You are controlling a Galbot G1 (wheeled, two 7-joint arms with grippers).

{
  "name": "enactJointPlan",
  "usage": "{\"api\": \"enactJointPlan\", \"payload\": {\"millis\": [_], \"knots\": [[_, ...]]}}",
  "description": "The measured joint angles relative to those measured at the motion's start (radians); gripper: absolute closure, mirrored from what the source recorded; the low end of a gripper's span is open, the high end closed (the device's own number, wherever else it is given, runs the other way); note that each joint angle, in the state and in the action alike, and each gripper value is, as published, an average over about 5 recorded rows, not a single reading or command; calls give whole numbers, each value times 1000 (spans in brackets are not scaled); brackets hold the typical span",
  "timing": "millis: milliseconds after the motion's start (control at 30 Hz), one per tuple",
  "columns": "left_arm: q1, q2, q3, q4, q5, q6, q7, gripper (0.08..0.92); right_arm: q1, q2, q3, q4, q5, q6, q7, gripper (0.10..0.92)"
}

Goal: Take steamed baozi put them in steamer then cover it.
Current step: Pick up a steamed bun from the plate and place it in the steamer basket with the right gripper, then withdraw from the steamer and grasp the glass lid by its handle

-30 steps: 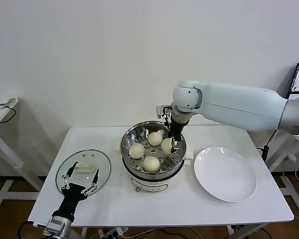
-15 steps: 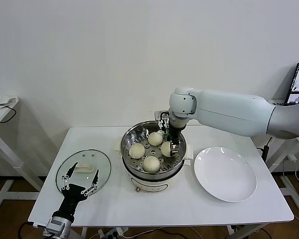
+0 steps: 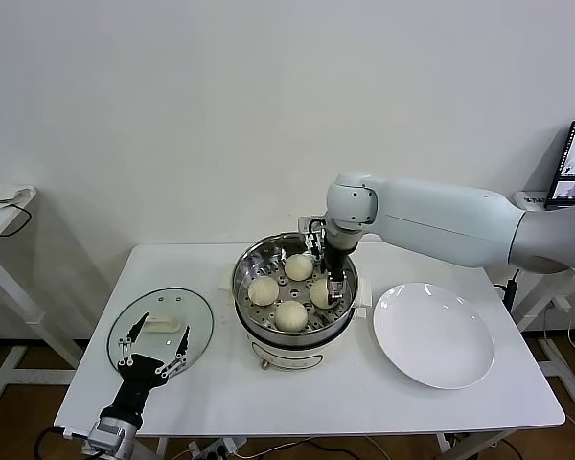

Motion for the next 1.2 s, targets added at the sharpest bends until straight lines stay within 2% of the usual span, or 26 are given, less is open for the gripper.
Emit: {"api": "enactJointPlan", "payload": {"millis": [367,567,733,933,1200], "knots": [[6,-10,4,-17,4,5,-2,177,32,-153,115,67,60,28,-31,203],[-2,-22,-3,-27,-4,18,-3,177,-61,-292,285,135,94,68,41,203],[-13,-32,-6,-40,-22,39,-2,177,-213,-416,485,210,141,134,181,203],[-23,-43,-4,-44,-42,64,2,177,-510,-528,798,319,223,247,426,203],[-35,-55,0,-27,-42,63,8,177,-1027,-537,1290,464,260,413,738,203]]}}
